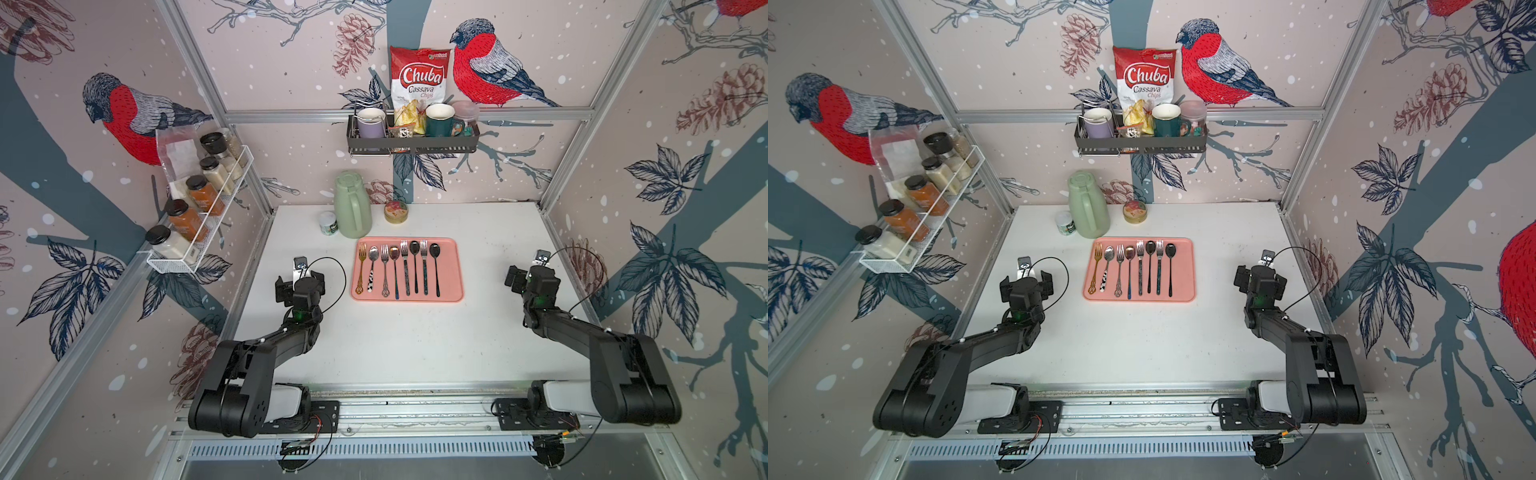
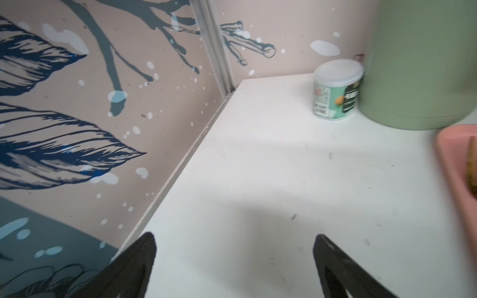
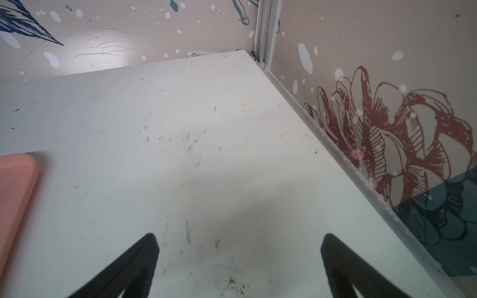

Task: Set the spoon and fork side by side
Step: Reset both arms

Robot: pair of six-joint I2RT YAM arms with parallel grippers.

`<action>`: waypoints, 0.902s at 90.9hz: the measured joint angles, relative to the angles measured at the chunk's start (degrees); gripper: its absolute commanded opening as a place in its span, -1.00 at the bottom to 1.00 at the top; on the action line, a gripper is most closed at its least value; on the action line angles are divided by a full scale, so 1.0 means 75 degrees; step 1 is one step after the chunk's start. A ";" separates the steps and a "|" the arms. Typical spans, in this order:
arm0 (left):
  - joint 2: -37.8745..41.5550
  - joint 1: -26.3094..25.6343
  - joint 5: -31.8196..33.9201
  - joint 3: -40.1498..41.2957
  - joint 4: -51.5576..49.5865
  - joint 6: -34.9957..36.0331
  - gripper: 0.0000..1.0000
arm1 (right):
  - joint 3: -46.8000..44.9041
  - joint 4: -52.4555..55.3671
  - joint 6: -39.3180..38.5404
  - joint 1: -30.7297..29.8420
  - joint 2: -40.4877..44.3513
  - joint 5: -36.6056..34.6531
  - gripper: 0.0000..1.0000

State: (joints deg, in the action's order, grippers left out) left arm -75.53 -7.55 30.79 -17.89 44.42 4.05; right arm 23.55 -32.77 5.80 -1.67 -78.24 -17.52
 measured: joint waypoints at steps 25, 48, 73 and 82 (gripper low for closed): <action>-0.1224 0.0058 -0.0912 0.0440 0.1545 -0.0152 0.91 | -0.0233 -0.1411 0.0204 0.0087 -0.0927 0.0729 0.99; -0.1754 0.0251 -0.1154 0.0131 0.2025 -0.0356 0.91 | -0.0306 -0.1941 0.0017 -0.0108 -0.1070 0.0898 0.99; -0.1743 0.0501 -0.1067 -0.0388 0.1341 -0.0723 0.92 | -0.0309 -0.2022 -0.0006 -0.0163 -0.1075 0.0892 0.99; -0.1746 0.0501 -0.1067 -0.0388 0.1233 -0.0749 0.92 | -0.0309 -0.2025 -0.0009 -0.0163 -0.1075 0.0889 0.99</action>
State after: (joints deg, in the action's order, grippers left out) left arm -88.62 -3.79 22.79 -20.80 53.67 -1.56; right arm 21.23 -47.97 5.74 -2.90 -86.30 -10.85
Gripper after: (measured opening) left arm 0.962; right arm 0.993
